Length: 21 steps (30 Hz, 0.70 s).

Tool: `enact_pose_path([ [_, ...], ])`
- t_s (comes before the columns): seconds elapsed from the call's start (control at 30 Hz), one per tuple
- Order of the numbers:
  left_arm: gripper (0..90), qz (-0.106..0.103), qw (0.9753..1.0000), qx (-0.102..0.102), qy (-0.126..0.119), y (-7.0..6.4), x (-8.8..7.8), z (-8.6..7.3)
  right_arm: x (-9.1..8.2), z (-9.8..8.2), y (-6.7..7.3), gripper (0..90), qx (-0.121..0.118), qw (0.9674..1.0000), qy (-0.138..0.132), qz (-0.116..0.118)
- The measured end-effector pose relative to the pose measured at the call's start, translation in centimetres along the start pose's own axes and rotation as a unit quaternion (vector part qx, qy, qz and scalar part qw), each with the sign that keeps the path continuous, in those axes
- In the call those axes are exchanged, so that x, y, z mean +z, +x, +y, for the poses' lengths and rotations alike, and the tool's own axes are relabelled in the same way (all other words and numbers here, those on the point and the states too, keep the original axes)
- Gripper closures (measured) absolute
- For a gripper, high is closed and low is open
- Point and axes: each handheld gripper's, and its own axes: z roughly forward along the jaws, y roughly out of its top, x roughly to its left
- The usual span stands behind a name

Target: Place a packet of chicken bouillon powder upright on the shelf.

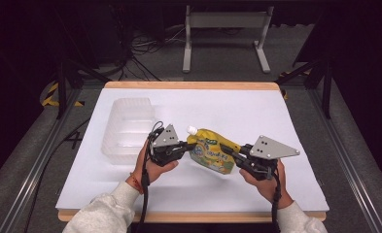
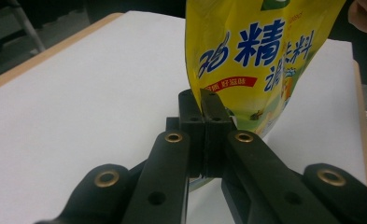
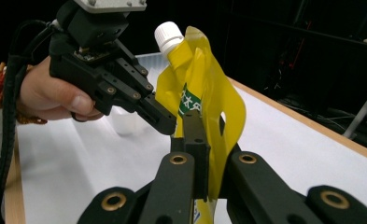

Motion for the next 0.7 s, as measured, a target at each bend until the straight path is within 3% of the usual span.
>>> enact_pose_path([
  [0.1, 89.4, 0.006, 1.0000, -0.005, -0.006, 0.3, -0.8, 0.1, 0.6, 0.7, 0.0, 90.0, 0.006, 0.9999, -0.008, 0.005],
  [0.37, 89.5, 0.030, 0.9993, -0.011, -0.020, 1.0, -2.7, 0.2, 2.4, 2.7, 0.1, 90.0, -0.005, 0.9997, -0.023, 0.007],
  [0.7, 89.4, 0.071, 0.9963, -0.024, -0.042, 2.8, -5.9, 0.0, 5.4, 4.8, 0.3, 90.0, -0.002, 0.9987, -0.040, 0.030],
])
